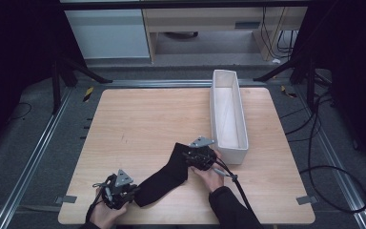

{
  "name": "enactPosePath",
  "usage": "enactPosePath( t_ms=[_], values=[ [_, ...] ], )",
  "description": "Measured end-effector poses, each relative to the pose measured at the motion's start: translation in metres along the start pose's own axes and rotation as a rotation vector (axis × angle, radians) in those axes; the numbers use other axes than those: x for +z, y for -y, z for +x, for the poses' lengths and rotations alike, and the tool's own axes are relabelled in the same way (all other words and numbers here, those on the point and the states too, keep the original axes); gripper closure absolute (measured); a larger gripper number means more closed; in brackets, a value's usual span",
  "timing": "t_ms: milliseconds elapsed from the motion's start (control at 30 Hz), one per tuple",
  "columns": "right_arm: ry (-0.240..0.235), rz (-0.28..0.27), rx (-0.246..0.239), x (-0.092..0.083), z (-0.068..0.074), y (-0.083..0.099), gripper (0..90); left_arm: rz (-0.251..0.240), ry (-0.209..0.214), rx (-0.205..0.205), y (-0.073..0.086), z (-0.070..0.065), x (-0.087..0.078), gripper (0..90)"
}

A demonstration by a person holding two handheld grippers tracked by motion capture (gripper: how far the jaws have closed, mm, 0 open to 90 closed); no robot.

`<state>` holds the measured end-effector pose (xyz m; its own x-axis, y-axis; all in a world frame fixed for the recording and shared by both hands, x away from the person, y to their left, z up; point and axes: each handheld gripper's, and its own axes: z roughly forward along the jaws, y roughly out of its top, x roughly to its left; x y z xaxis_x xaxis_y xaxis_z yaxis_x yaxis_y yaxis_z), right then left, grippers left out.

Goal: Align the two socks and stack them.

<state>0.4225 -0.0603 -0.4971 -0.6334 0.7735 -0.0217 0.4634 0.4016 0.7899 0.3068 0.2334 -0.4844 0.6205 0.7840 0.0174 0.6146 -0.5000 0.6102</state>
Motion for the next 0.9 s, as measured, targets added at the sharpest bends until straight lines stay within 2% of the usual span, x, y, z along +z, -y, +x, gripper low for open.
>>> enactPosePath(
  t_ms=[100,233,300,400,500,600,767,833,900],
  values=[
    [-0.009,0.005,0.013,0.005,-0.002,-0.002,57.7,0.002,-0.001,0.001,0.0,0.0,0.001,77.8],
    [-0.022,0.032,0.018,0.009,0.0,0.0,74.8,0.002,-0.001,-0.001,0.0,0.0,0.001,77.8],
    [-0.03,0.03,0.014,0.007,0.002,-0.001,79.1,0.001,-0.004,0.003,-0.001,-0.001,0.001,78.0],
    [-0.032,-0.005,-0.007,0.002,0.005,-0.007,80.4,-0.014,-0.007,0.003,-0.001,-0.001,0.0,79.7],
    [-0.043,-0.051,-0.002,-0.003,0.006,-0.013,80.4,-0.05,-0.002,-0.008,-0.004,-0.001,-0.005,83.3],
    [-0.047,-0.095,0.006,-0.009,0.006,-0.021,80.4,-0.099,0.028,-0.033,-0.006,-0.001,-0.01,85.0],
    [-0.02,-0.124,0.026,-0.009,0.0,-0.027,80.1,-0.131,0.098,-0.08,-0.009,0.003,-0.006,85.5],
    [-0.01,-0.124,0.044,-0.007,-0.003,-0.026,80.0,-0.142,0.114,-0.094,-0.011,0.004,-0.004,85.5],
    [0.0,-0.133,0.05,-0.005,-0.005,-0.026,80.1,-0.157,0.113,-0.099,-0.013,0.003,-0.003,85.7]
  ],
)
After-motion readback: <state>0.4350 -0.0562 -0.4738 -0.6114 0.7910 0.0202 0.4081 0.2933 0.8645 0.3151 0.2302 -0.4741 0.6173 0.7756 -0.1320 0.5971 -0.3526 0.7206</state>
